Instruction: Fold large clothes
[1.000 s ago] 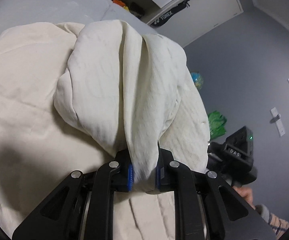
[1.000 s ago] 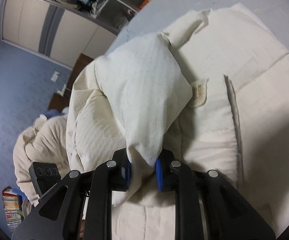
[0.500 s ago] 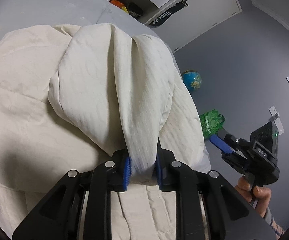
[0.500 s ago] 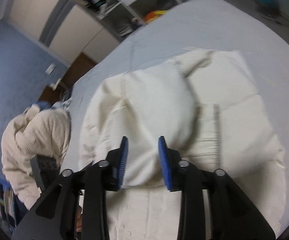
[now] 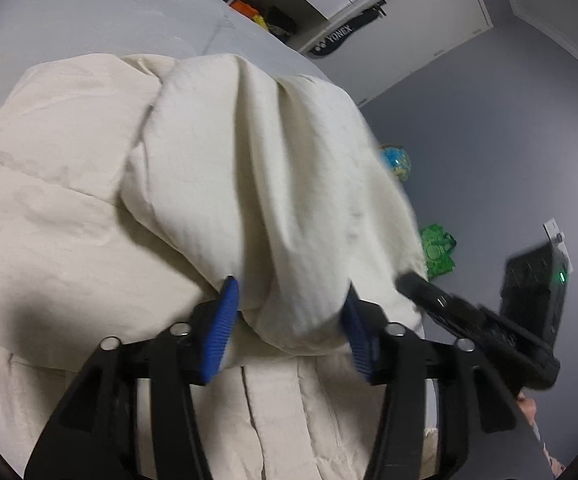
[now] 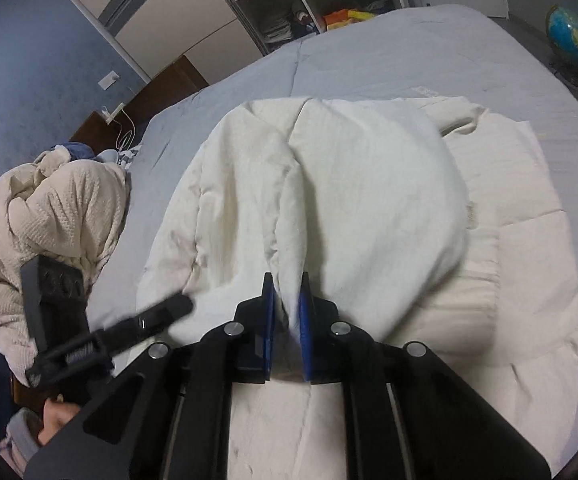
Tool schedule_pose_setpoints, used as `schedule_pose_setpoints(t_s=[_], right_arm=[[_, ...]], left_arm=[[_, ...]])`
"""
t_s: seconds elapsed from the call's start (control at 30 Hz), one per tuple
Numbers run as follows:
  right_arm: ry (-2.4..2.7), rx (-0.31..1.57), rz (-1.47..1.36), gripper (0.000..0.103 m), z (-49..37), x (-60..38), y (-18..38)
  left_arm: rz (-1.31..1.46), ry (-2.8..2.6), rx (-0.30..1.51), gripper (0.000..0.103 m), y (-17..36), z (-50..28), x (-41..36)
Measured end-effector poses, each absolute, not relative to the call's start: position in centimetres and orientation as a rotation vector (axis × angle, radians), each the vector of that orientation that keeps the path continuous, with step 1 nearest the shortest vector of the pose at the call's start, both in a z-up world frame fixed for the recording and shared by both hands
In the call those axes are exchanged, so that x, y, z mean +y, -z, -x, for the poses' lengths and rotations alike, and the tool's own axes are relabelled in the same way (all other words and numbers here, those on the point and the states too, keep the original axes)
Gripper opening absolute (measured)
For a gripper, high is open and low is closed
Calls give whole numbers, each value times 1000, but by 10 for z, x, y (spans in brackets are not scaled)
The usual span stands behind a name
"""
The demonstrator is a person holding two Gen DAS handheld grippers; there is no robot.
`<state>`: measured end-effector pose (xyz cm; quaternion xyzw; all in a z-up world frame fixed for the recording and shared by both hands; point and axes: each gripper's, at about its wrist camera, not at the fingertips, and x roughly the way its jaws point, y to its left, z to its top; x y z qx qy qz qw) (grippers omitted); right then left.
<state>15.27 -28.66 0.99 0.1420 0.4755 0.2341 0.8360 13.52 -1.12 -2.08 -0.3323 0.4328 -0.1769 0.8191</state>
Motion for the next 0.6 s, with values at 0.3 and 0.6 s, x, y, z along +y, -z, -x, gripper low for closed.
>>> schedule_pose_setpoints(t_s=[0.3,0.6], right_arm=[[-439,1146,-275,9,-144,-286,32],[-418,1164,-191,11,-153,-270,69]], left_arm=[[562,300,1067,35,42,-128,-32],[488,246,1113,36,59,-138,-38]])
